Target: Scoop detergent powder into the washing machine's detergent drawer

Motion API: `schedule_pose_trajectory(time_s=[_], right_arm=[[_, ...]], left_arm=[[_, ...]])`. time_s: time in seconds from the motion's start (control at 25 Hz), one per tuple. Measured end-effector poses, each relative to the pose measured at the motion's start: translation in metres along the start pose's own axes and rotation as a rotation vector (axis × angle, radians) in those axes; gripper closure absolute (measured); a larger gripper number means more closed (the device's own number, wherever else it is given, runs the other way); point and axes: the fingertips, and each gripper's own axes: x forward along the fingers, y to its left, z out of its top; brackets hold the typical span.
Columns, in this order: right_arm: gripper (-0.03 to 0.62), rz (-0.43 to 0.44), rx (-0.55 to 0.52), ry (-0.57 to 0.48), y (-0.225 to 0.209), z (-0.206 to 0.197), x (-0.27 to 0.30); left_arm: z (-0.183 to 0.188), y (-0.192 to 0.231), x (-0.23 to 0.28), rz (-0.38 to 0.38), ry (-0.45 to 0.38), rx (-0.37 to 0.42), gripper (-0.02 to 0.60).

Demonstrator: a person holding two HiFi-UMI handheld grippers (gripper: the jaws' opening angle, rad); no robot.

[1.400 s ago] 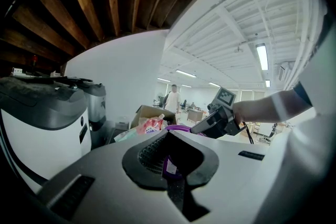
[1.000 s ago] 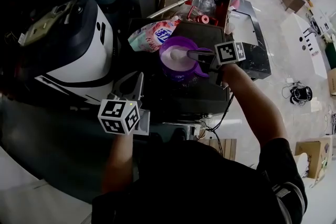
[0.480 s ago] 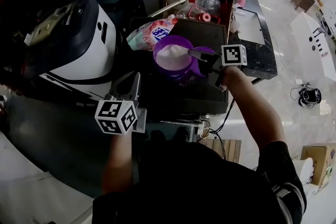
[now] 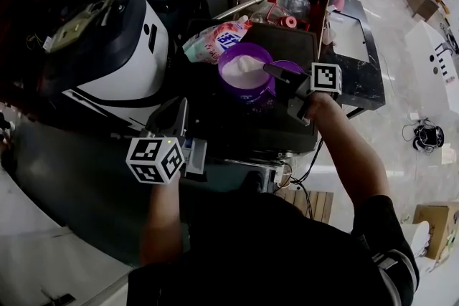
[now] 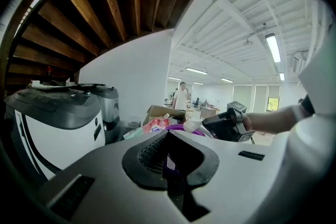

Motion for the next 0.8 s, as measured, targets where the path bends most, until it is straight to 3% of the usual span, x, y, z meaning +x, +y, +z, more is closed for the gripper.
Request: schedule_pose_trajectory(time_s=[0.32, 0.8], right_arm=[[0.576, 0.046, -0.028, -0.037, 0.055, -0.029, 0.03], [0.576, 0.126, -0.001, -0.03, 0.128, -0.131, 0.088]], left_arm=[[-0.009, 0.041, -0.057, 0.014, -0.019, 0.037, 0.574], [-0.034, 0.096, -0.15, 0.001, -0.029, 0.031, 0.574]])
